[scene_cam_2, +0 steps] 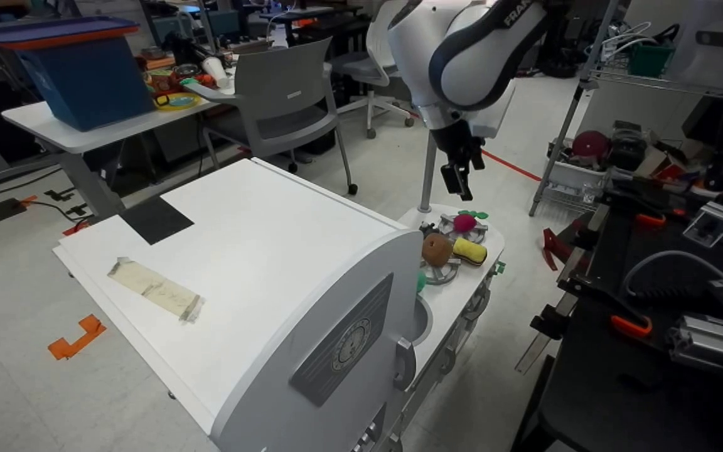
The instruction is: Turn the faucet to the left
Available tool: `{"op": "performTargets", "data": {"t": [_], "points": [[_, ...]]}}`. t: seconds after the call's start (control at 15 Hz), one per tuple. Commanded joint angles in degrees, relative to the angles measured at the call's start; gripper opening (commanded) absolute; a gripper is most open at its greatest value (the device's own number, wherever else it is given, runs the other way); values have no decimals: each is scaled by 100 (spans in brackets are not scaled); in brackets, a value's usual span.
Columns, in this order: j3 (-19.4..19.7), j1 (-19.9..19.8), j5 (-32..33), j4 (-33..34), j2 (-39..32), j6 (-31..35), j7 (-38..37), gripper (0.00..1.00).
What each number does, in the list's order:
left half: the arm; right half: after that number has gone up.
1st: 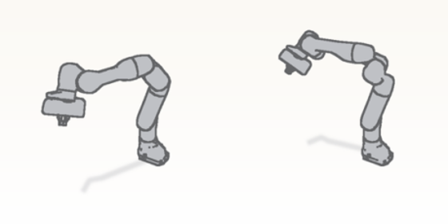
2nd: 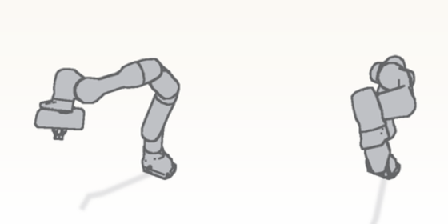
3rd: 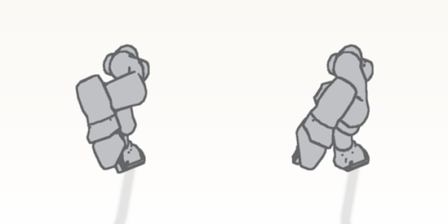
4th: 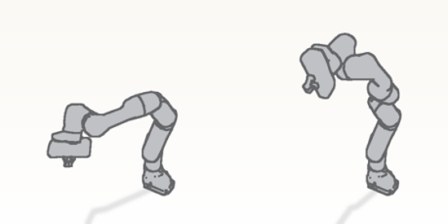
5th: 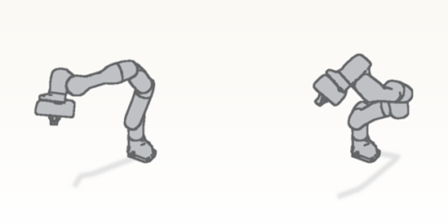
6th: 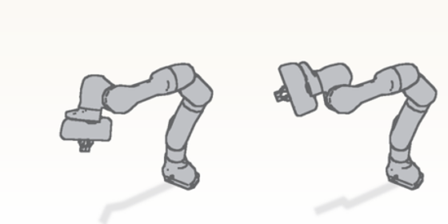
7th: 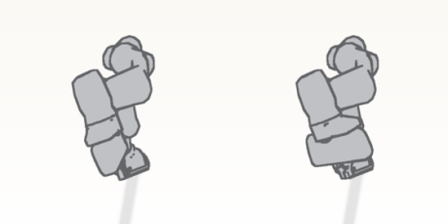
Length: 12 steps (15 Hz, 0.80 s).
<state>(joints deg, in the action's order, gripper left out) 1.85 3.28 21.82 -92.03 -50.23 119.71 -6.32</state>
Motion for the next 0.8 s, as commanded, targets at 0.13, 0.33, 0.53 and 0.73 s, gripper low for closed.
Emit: {"op": "performTargets", "data": {"t": [0.13, 0.33, 0.53, 0.73], "points": [[-237, -139, -256, 855, -1075, 1193, 1237, 100], [-469, -151, -361, 839, -1208, 1838, 1816, 100], [-692, -195, -386, 810, -1326, 2351, 2517, 100], [-787, -175, -373, 1160, -1618, 2655, 3005, 100]]}}
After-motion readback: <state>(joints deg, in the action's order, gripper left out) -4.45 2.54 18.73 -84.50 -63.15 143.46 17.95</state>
